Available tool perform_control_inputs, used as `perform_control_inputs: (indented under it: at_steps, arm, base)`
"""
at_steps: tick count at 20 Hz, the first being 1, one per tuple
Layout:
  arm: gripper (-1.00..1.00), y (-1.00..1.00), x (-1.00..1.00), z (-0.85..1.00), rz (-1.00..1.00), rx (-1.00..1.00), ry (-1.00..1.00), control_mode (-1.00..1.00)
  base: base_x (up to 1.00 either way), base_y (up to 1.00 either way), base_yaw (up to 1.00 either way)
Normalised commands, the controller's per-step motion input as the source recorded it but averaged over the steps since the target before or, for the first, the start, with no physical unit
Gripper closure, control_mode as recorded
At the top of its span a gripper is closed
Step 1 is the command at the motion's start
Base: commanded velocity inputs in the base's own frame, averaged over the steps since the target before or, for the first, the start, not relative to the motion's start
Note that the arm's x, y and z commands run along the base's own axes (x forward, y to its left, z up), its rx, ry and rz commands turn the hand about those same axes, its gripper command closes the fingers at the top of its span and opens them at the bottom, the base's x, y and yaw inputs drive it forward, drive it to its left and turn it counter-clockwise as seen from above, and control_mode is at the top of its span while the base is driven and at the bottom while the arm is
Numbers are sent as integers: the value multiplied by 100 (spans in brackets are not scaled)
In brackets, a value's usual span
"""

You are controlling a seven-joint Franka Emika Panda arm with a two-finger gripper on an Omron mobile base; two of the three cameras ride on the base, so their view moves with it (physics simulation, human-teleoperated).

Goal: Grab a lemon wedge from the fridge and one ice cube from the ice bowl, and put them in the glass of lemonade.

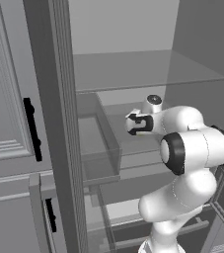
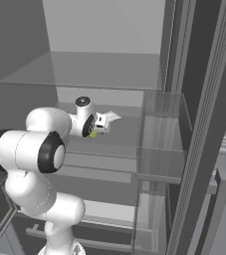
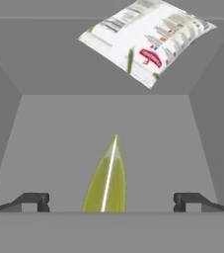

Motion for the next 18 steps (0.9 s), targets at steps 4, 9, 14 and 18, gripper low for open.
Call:
perform_control_inputs:
  at_steps: [4, 9, 14, 18]
  arm:
    - [-100, 3, 15, -12, -1, 0, 6, -100]
    - [-100, 1, 1, -23, 0, 0, 7, -100]
    - [-100, 0, 0, -32, -1, 0, 2, -100]
    - [-100, 0, 0, -22, 0, 0, 3, -100]
  base:
    - [0, 0, 0]
    - [0, 0, 0]
    - [0, 0, 0]
    - [0, 0, 0]
